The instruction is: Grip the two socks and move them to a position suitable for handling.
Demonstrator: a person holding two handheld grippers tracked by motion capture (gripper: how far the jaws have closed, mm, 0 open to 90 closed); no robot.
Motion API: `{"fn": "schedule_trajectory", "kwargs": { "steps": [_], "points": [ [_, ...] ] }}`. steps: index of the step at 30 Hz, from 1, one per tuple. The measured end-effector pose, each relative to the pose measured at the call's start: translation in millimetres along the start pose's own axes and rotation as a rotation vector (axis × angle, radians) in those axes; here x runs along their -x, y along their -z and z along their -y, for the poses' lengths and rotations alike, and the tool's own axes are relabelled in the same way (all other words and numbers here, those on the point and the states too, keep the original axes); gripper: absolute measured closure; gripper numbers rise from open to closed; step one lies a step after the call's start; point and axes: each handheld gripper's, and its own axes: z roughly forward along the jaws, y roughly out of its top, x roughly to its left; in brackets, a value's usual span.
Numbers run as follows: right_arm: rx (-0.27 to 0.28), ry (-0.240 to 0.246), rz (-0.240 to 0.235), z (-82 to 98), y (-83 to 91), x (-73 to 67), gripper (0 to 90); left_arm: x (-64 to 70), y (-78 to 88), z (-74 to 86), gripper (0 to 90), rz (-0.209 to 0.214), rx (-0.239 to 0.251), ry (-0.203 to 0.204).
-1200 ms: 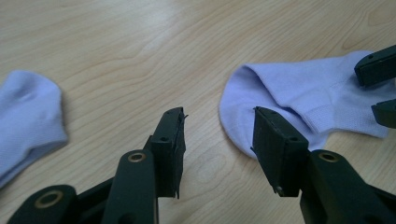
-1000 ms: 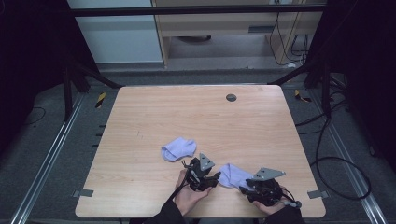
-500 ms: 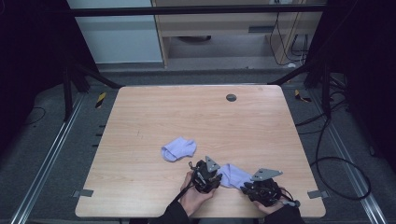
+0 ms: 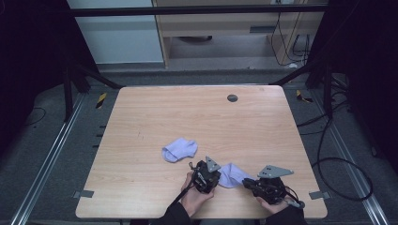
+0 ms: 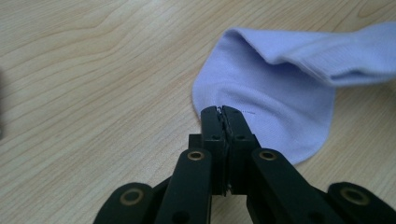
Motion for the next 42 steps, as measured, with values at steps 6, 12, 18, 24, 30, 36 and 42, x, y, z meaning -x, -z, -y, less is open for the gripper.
{"fn": "schedule_trajectory", "kwargs": {
  "steps": [6,12,18,24,30,36,42],
  "points": [
    [0.083,-0.054,0.029,-6.9,5.6,5.4,84.0,-3.3,1.9,0.8,88.6,0.009,0.011,0.002],
    [0.136,-0.106,0.061,-13.4,7.4,9.4,83.9,-6.1,5.7,0.6,88.8,0.022,0.018,-0.011],
    [0.173,-0.147,0.107,-19.1,6.9,13.1,83.7,-13.7,17.8,0.5,88.8,0.028,0.025,-0.037],
    [0.177,-0.149,0.132,-22.3,3.7,12.1,83.8,-24.2,32.1,3.1,89.0,0.032,0.020,-0.056],
    [0.163,-0.140,0.130,-24.6,-0.9,7.0,83.7,-32.9,41.9,5.5,89.0,0.025,0.010,-0.064],
    [0.083,-0.161,0.147,-25.6,-18.3,9.8,83.1,-38.6,30.5,7.8,88.9,0.018,-0.034,-0.065],
    [0.025,-0.125,0.214,-26.7,-36.9,20.7,78.4,-39.0,19.4,10.7,88.7,0.005,-0.049,-0.068]
  ]
}}
